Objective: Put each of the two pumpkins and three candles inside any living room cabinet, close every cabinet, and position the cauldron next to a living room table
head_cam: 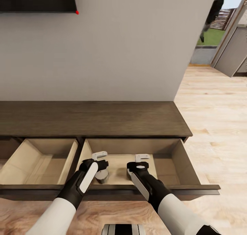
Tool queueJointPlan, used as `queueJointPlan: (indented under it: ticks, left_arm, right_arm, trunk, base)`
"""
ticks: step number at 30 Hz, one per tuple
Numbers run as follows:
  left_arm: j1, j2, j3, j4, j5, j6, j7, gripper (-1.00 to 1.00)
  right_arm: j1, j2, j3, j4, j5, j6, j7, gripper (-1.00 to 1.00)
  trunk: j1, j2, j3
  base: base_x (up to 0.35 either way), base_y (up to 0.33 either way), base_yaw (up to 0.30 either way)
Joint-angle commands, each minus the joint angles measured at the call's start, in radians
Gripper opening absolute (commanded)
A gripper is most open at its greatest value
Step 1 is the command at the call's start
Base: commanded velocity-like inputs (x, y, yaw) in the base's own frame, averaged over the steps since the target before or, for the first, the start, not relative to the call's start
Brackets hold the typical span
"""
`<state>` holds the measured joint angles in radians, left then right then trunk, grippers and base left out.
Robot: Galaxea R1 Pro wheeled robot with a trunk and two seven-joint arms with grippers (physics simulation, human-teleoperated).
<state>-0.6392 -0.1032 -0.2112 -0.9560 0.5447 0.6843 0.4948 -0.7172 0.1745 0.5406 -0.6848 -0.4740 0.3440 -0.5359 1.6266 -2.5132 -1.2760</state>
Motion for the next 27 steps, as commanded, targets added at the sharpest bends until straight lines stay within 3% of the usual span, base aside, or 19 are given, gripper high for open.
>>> queueJointPlan:
  ticks: [1, 27]
  left_arm:
    - [0.000, 0.000, -0.001, -0.001, 0.011, 0.001, 0.009, 1.00]
    - [0.000, 0.000, 0.001, -0.001, 0.011, 0.001, 0.002, 1.00]
  right_arm:
    - [-0.001, 0.000, 0.002, -0.001, -0.005, 0.004, -0.007, 1.00]
    - [-0.001, 0.000, 0.002, -0.001, -0.004, 0.004, -0.007, 1.00]
  trunk:
    - [-0.001, 0.000, 0.003]
    - [-0.013, 0.006, 0.104]
  base:
    - [-0.156, 0.000, 0.000]
    - [-0.008, 0.000, 0.000]
